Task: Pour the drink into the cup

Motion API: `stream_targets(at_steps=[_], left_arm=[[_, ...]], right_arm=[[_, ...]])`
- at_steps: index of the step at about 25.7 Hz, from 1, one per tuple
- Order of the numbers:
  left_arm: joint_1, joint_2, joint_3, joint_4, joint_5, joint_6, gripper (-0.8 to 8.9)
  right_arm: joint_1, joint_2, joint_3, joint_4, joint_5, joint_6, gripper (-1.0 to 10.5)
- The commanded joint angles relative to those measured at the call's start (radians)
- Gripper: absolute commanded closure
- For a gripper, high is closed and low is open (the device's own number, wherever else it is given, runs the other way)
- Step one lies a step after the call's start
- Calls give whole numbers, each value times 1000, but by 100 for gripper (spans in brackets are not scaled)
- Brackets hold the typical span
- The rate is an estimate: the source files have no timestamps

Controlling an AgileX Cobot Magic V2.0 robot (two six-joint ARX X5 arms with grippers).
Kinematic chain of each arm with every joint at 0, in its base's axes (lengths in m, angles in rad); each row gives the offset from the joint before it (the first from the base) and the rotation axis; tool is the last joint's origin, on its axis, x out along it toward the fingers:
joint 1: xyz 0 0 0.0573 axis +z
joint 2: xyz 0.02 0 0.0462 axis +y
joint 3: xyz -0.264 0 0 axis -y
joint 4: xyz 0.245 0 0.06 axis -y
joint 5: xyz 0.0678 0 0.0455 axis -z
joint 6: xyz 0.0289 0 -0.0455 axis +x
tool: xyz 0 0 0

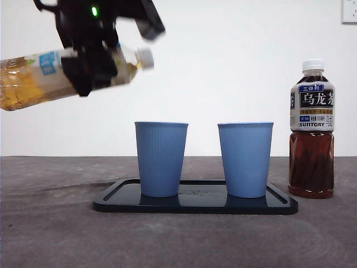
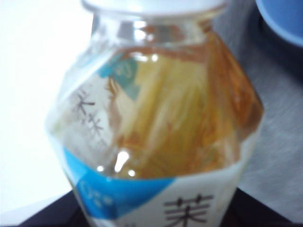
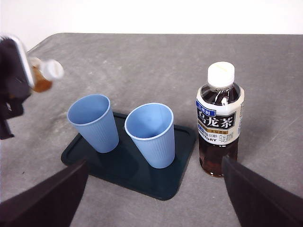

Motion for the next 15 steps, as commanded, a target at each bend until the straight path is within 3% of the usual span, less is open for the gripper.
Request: stream_targets(at_steps=[1,11,15], left_arm=[[-1,-42,32,9,63,-145,628],[101,-230,21,20,339,-418,629],[150,-329,-37,131,392,-463,629]], right_arm=[[4,3,12,8,0,-4,496],[4,3,12,8,0,-5,496],[4,3,12,8,0,-10,496]])
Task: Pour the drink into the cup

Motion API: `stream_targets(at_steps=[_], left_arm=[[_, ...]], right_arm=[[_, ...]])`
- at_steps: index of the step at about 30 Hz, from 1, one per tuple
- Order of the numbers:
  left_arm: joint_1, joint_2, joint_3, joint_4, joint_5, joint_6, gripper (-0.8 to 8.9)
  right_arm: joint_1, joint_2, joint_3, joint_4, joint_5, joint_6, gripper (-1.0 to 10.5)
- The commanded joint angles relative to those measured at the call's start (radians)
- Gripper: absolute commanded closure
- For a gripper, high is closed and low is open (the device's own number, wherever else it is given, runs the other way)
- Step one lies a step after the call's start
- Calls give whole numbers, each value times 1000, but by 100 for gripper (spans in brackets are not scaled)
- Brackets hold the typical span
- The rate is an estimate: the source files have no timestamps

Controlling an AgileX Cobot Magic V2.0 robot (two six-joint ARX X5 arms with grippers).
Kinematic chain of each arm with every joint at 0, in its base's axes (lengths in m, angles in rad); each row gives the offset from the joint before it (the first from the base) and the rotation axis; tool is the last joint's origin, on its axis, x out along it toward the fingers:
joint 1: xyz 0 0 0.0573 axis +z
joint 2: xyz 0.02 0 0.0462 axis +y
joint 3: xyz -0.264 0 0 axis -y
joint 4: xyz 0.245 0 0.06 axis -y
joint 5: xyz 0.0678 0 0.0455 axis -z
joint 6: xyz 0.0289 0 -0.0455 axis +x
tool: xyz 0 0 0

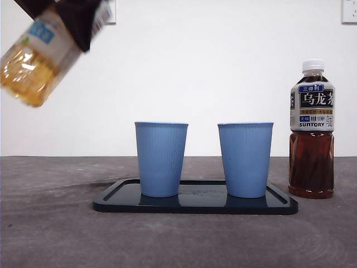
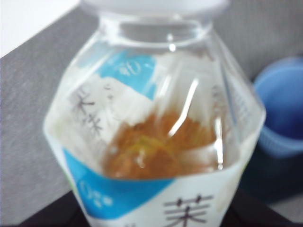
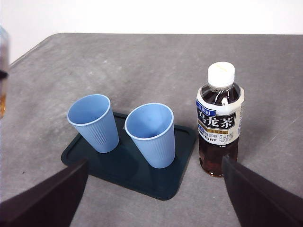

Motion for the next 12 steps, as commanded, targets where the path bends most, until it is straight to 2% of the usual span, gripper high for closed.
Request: stream_targets(at_steps=[1,6,12], left_arm=[[26,-71,-34,113,31,-76,629],[97,-180,-178,293,128,-109,629],[161,-209,-418,637,155,-113,629]], right_arm=[[4,3,12,8,0,-12,496],[4,3,12,8,-3,-12,496],[4,3,12,17,-4,-12,496]])
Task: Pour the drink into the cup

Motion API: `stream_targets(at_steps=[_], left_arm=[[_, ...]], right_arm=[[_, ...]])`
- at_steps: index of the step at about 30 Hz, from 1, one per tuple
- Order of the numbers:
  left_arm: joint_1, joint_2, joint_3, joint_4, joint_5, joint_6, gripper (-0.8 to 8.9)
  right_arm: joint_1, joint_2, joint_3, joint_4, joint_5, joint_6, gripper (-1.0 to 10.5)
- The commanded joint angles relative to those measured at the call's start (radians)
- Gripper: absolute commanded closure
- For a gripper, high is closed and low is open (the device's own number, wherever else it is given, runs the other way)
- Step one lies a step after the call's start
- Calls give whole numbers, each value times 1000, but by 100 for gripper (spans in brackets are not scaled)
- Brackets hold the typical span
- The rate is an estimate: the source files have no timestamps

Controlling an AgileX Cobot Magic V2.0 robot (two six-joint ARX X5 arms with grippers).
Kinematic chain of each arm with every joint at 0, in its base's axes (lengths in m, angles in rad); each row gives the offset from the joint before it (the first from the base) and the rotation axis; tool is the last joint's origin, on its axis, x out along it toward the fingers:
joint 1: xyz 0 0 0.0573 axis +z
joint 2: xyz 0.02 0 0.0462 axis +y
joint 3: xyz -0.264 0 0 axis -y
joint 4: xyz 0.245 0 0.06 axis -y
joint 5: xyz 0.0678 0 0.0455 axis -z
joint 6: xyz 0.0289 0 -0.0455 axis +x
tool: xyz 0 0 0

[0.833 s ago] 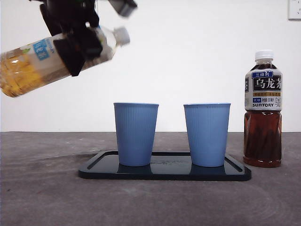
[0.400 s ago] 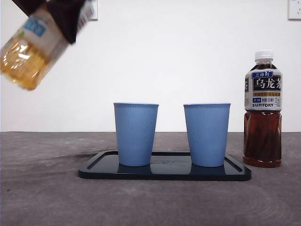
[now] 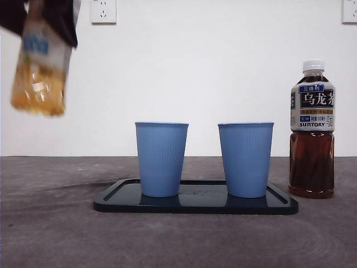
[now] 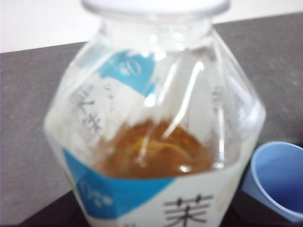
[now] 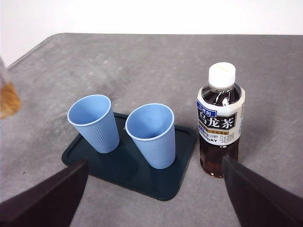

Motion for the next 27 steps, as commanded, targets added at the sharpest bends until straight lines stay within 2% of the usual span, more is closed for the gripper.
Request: stream_targets(at_steps=[1,6,14,20,27], left_arm=[[21,14,-95,224,6,-6,629],[50,77,-239,497,31,-8,629],[56,253,-276,684,32,-12,629],[56,344,-276,744,32,-10,629],[56,368,-276,745,32,-11,628]], right_arm=[[4,3,12,14,-3,-12,496],[4,3,12,13,-3,-11,496],[4,3,12,13,1,-11,496],[4,3,12,12,1,-10,496],[4,3,12,12,1,-8,496]])
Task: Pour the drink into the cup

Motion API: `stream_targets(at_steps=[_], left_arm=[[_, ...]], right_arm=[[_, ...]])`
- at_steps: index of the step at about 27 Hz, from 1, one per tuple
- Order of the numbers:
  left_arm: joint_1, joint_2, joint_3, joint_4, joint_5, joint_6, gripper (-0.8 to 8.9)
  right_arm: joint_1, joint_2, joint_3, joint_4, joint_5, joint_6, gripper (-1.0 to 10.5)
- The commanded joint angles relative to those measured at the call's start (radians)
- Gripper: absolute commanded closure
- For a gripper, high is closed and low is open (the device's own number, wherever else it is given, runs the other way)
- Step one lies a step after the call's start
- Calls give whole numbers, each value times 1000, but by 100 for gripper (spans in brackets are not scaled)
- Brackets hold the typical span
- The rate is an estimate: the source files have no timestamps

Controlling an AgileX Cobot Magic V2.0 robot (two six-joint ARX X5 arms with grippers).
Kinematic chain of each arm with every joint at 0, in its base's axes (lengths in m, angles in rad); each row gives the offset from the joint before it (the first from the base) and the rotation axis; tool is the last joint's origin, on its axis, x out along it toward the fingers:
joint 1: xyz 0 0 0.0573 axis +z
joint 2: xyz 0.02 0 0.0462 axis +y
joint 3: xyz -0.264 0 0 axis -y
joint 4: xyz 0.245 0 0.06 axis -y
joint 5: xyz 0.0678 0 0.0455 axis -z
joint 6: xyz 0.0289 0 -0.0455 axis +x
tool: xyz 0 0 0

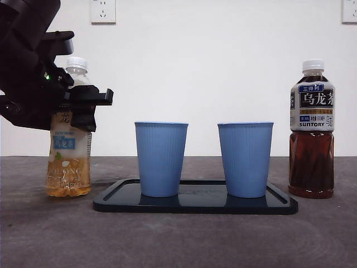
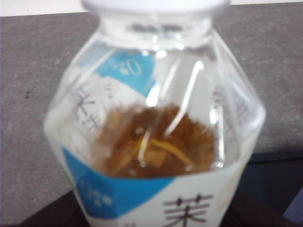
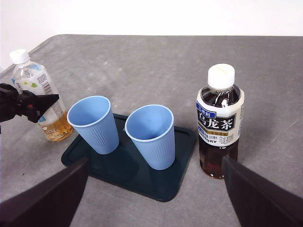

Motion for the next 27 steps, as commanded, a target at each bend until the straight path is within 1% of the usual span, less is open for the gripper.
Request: stream_targets(at_steps=[1,4,6,10,11,15,18,21,24,27], left_arm=[[-4,7,14,35,-1,-9,628],[-4,7,14,34,-1,-9,626],[-4,6,14,32,-1,-9,598],[-5,-2,15,19,-1,-9,396],[-5,-6,15,15,-1,-9,375],[-8,-43,16,-33,-1,-15,368],[-18,-105,18,-111,-1,-24,367],[-35,-190,27,-227,-1,-32,367],[-53,-288,47,-385,-1,-58,367],[-78,-393,79,-562,-1,-80,368]], right_arm=[[4,3,12,10,0,-8,496],[4,3,12,10,0,-8,496],[4,3,12,10,0,-8,496],[4,3,12,10,0,-4,496],[4,3,12,10,-1,-4,496],[4,3,12,9,-3,-2,496],[4,3,12,10,-3,4,496],[4,3,12,10,-3,4,496],[4,3,12,3,-8,3,496],[4,3,12,-4,-45,3,496]])
